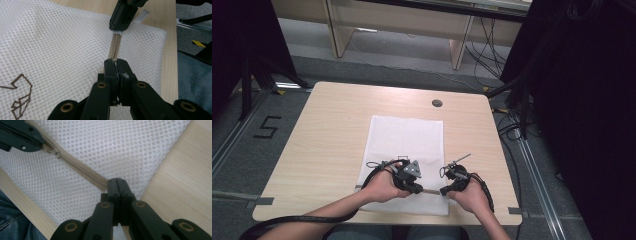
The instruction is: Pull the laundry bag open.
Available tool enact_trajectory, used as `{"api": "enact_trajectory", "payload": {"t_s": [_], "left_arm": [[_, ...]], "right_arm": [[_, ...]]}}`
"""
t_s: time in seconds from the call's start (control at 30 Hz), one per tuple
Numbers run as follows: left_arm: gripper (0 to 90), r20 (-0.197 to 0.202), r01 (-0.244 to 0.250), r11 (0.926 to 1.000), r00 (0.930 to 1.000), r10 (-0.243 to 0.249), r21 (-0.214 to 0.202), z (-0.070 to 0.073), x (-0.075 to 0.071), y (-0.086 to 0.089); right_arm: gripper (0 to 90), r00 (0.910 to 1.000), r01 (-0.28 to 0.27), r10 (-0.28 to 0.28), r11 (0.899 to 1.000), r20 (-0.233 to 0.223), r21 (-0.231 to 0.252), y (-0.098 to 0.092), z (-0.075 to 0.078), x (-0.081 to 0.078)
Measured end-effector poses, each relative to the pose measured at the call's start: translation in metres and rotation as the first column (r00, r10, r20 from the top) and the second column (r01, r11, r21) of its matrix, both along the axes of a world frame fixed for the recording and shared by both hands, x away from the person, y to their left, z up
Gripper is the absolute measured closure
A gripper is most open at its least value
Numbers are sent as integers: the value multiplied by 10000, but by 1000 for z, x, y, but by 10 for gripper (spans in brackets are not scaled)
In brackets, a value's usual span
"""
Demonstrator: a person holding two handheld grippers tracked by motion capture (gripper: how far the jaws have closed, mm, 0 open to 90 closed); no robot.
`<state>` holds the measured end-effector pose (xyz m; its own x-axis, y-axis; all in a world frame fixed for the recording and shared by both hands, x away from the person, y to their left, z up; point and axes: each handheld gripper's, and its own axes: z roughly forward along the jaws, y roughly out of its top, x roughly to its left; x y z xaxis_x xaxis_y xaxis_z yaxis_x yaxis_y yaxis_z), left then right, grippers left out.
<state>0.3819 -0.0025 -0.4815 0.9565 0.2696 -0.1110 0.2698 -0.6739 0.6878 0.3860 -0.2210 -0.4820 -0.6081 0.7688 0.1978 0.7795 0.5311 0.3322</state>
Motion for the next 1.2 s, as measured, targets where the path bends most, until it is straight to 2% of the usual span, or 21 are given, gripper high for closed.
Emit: {"api": "enact_trajectory", "payload": {"t_s": [0.13, 0.4, 0.43, 0.63, 0.67, 0.7, 0.87, 0.9, 1.2], "left_arm": [[875, -135, -108, 9999, 9999, 108, -38, -1, -1, 1], [876, -125, -81, 10000, 9999, 80, -37, 0, -1, 2], [876, -17, 44, 10000, 10000, -44, 27, 1, 0, 3], [876, -82, -73, 10000, 9999, 73, -18, 1, -1, 4], [876, 24, 43, 10000, 10000, -43, 13, 2, 0, 5], [876, -87, -62, 10000, 9999, 62, -11, 2, -1, 5], [876, -73, -93, 10000, 9999, 92, -11, 2, -1, 7], [876, -113, -108, 9999, 9999, 107, -50, 2, -1, 8], [876, 3, 18, 10000, 10000, -18, 4, 3, 0, 8]], "right_arm": [[900, 9999, 126, -126, 9999, -86, -36, 1, 1, -1], [900, 10000, 60, -60, 10000, 54, 52, 0, -1, 0], [900, 10000, 56, -57, 10000, 48, 54, 0, -1, 0], [900, 10000, 4, -4, 10000, -2, -1, 0, 0, 0], [900, 10000, 85, -85, 9999, 40, 61, 0, -1, 0], [900, 10000, 44, -44, 10000, -50, 20, 0, 0, 0], [900, 10000, 40, -40, 10000, -48, 23, 0, 0, 0], [900, 10000, 55, -55, 10000, 61, 58, 0, -1, 0], [900, 9999, 128, -127, 9999, -113, 21, 0, 1, -1]]}}
